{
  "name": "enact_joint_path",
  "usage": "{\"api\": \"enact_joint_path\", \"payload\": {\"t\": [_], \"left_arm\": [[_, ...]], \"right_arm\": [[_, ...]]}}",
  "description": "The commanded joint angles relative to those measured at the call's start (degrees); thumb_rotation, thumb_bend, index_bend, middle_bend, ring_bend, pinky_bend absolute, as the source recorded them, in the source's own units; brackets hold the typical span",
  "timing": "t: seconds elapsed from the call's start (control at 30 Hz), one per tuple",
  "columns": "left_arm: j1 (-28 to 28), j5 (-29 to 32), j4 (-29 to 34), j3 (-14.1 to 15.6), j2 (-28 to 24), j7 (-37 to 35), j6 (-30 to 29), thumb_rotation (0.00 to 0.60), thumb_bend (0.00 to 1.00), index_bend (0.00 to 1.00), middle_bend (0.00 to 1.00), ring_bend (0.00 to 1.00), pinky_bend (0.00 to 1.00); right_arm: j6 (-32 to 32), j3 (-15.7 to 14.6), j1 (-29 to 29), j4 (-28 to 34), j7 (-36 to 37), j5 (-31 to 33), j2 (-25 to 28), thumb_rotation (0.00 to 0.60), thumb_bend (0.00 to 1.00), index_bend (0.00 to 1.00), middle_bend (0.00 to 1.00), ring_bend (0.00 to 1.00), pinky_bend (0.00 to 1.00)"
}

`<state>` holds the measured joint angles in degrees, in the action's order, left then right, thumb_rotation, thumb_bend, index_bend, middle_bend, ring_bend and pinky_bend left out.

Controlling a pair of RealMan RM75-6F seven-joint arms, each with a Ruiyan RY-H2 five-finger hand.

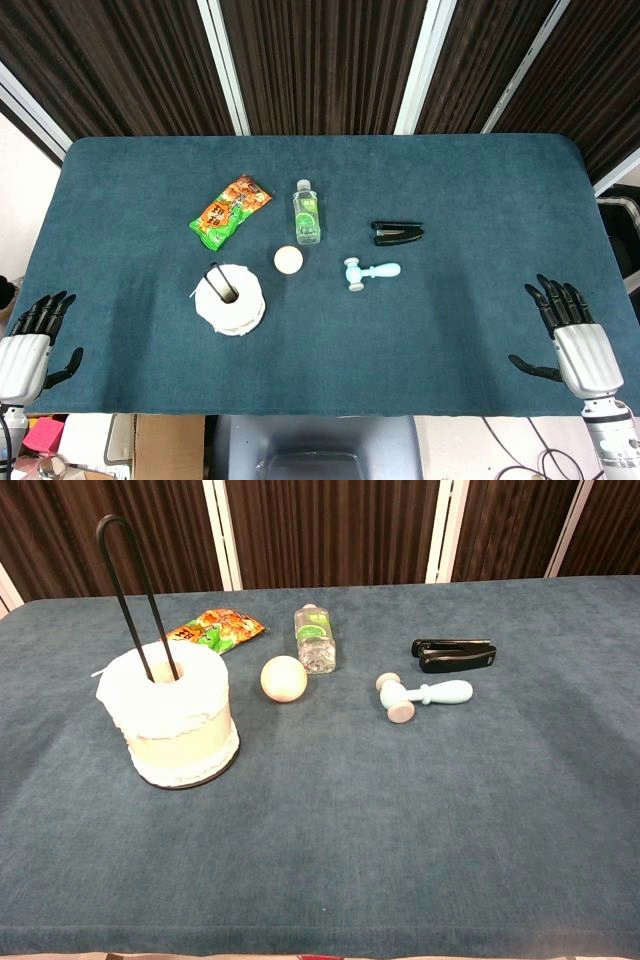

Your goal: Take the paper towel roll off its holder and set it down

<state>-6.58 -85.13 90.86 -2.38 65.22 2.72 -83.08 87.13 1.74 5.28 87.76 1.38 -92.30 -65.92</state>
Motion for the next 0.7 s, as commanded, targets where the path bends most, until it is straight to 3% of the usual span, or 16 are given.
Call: {"api": "enact_joint_path", "payload": {"t": [0.03,0.23,0.7], "left_arm": [[0.1,-0.1,0.2,0.1,-0.1,0.2,-0.2,0.600,0.40,0.04,0.03,0.00,0.16],[-0.1,-0.7,0.6,0.5,0.0,-0.3,0.2,0.600,0.40,0.02,0.03,0.00,0.16],[-6.9,-3.2,3.9,0.6,4.5,-5.2,9.4,0.600,0.37,0.00,0.00,0.00,0.16]], "right_arm": [[0.4,0.0,-0.2,0.0,0.2,-0.2,-0.1,0.600,0.05,0.00,0.00,0.00,0.04],[1.5,-0.2,-0.6,-0.1,0.9,-0.9,-0.2,0.600,0.05,0.00,0.00,0.00,0.04],[2.5,-1.5,-1.1,0.5,4.2,-2.9,2.0,0.600,0.06,0.00,0.00,0.00,0.04]]}}
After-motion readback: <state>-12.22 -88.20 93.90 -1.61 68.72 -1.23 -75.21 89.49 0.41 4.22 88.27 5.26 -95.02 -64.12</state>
